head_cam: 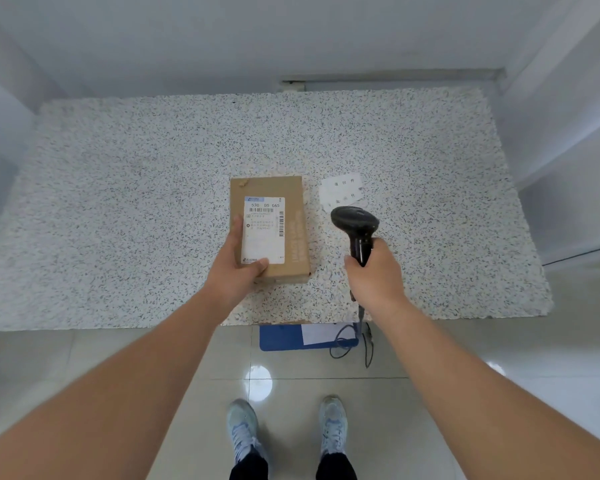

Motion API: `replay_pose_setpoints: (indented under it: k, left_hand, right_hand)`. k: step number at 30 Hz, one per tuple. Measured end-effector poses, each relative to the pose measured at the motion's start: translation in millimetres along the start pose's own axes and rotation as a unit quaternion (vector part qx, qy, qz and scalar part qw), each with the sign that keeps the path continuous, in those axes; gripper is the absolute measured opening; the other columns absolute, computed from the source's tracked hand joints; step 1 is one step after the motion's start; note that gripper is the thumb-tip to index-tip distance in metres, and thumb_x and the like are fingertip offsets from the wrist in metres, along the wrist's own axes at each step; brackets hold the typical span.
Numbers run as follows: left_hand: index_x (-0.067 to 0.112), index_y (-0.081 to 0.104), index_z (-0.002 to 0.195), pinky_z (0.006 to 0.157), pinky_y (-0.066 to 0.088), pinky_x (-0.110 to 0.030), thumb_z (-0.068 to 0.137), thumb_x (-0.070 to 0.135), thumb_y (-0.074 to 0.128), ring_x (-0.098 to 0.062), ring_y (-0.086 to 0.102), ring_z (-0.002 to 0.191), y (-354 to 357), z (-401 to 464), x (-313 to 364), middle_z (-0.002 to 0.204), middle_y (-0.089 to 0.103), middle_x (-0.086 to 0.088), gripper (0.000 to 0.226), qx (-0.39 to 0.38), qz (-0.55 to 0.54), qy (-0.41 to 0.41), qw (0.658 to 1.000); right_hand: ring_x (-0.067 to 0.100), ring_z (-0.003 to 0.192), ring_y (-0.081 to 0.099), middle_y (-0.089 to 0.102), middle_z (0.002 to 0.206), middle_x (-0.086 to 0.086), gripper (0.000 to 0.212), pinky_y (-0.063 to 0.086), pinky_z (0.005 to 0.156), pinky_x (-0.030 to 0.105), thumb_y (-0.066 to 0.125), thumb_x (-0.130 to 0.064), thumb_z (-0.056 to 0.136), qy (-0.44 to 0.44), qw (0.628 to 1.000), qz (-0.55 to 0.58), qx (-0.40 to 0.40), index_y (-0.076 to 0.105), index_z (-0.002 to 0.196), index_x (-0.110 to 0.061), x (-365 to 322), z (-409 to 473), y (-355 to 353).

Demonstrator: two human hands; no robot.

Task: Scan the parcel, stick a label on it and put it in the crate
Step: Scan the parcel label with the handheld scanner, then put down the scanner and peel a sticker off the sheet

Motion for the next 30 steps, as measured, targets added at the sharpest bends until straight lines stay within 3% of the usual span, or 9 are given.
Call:
replay_pose_setpoints:
  k: [2, 3, 7, 11, 14, 21, 25, 28, 30]
  left_hand:
    - [0.05, 0.01, 0.16, 0.064, 0.057, -0.014, 0.097, 0.003, 0.066, -0.013, 0.06, 0.112, -1, 1, -2, 0.153, 0.044, 0.011, 0.097, -0.01, 0.022, -0.005, 1.0]
    - [0.048, 0.009, 0.161, 0.067, 0.056, -0.012, 0.097, 0.004, 0.066, -0.015, 0.058, 0.115, -2, 1, -1, 0.153, 0.044, 0.011, 0.097, -0.011, 0.038, -0.004, 0.999]
    - [0.046, 0.012, 0.161, 0.105, 0.043, -0.031, 0.09, 0.014, 0.074, -0.016, 0.048, 0.135, -7, 5, 7, 0.156, 0.042, 0.013, 0.1, -0.01, 0.113, -0.005, 0.994]
    - [0.037, 0.024, 0.16, 0.118, 0.038, -0.048, 0.08, 0.033, 0.075, -0.029, 0.037, 0.147, -8, 5, 29, 0.166, 0.024, -0.004, 0.095, 0.047, 0.258, 0.026, 0.965]
    - [0.026, 0.032, 0.159, 0.12, 0.034, -0.053, 0.086, 0.033, 0.07, -0.034, 0.025, 0.152, 3, -1, 51, 0.17, 0.008, -0.002, 0.083, 0.093, 0.361, 0.074, 0.925]
    - [0.021, 0.045, 0.152, 0.124, 0.024, -0.054, 0.098, 0.043, 0.051, -0.032, 0.031, 0.151, 48, 13, 96, 0.167, 0.026, -0.006, 0.058, 0.086, 0.484, 0.156, 0.857]
    - [0.018, 0.053, 0.144, 0.119, 0.036, -0.05, 0.098, 0.039, 0.054, -0.031, 0.034, 0.149, 61, 28, 109, 0.166, 0.029, -0.005, 0.05, 0.06, 0.482, 0.15, 0.861]
    - [0.015, 0.053, 0.146, 0.122, 0.031, -0.05, 0.095, 0.035, 0.06, -0.028, 0.032, 0.151, 71, 41, 119, 0.164, 0.034, -0.005, 0.055, 0.01, 0.459, 0.155, 0.875]
    - [0.017, 0.05, 0.15, 0.123, 0.028, -0.049, 0.095, 0.035, 0.059, -0.027, 0.033, 0.15, 74, 52, 129, 0.163, 0.035, -0.004, 0.059, -0.001, 0.461, 0.172, 0.871]
  right_hand:
    - [0.017, 0.077, 0.064, 0.064, 0.104, 0.009, 0.02, 0.044, 0.052, 0.023, 0.062, -0.016, 0.101, 0.009, 1.0, -0.005, 0.016, 0.054, 0.119, -0.014, 11, 9, -2]
    - [0.017, 0.078, 0.064, 0.064, 0.105, 0.009, 0.021, 0.043, 0.052, 0.022, 0.063, -0.016, 0.101, 0.01, 1.0, -0.009, 0.023, 0.055, 0.119, -0.014, 14, 14, -3]
    - [0.02, 0.087, 0.065, 0.062, 0.111, 0.011, 0.026, 0.045, 0.057, 0.024, 0.065, -0.017, 0.1, 0.01, 0.998, -0.036, 0.049, 0.056, 0.123, -0.009, 23, 32, -9]
    - [0.026, 0.099, 0.061, 0.05, 0.125, 0.015, 0.035, 0.059, 0.083, 0.041, 0.066, -0.02, 0.1, 0.035, 0.995, -0.076, 0.063, 0.055, 0.131, -0.007, 37, 48, -16]
    - [0.027, 0.097, 0.058, 0.049, 0.125, 0.017, 0.037, 0.058, 0.084, 0.041, 0.067, -0.021, 0.1, 0.054, 0.993, -0.093, 0.054, 0.055, 0.132, -0.006, 50, 57, -15]
    - [0.025, 0.091, 0.062, 0.055, 0.122, 0.016, 0.037, 0.053, 0.071, 0.033, 0.069, -0.023, 0.098, 0.05, 0.994, -0.092, 0.034, 0.057, 0.129, -0.008, 59, 73, -11]
    - [0.024, 0.092, 0.062, 0.055, 0.124, 0.016, 0.043, 0.055, 0.075, 0.034, 0.072, -0.026, 0.095, 0.058, 0.995, -0.081, 0.028, 0.056, 0.13, -0.007, 61, 77, -8]
    - [0.025, 0.11, 0.056, 0.046, 0.134, 0.011, 0.072, 0.048, 0.083, 0.035, 0.071, -0.049, 0.089, 0.05, 0.995, -0.077, 0.039, 0.043, 0.143, -0.009, 49, 77, -17]
    - [0.027, 0.121, 0.052, 0.043, 0.14, 0.011, 0.076, 0.046, 0.085, 0.035, 0.062, -0.057, 0.091, 0.024, 0.992, -0.091, 0.083, 0.04, 0.148, -0.013, 28, 81, -29]
Point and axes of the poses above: each hand's wrist, its own z-axis towards the middle knuckle, its own y-axis out of the palm, x = y × z, the point moved 8 cm from there along z, towards the middle knuckle
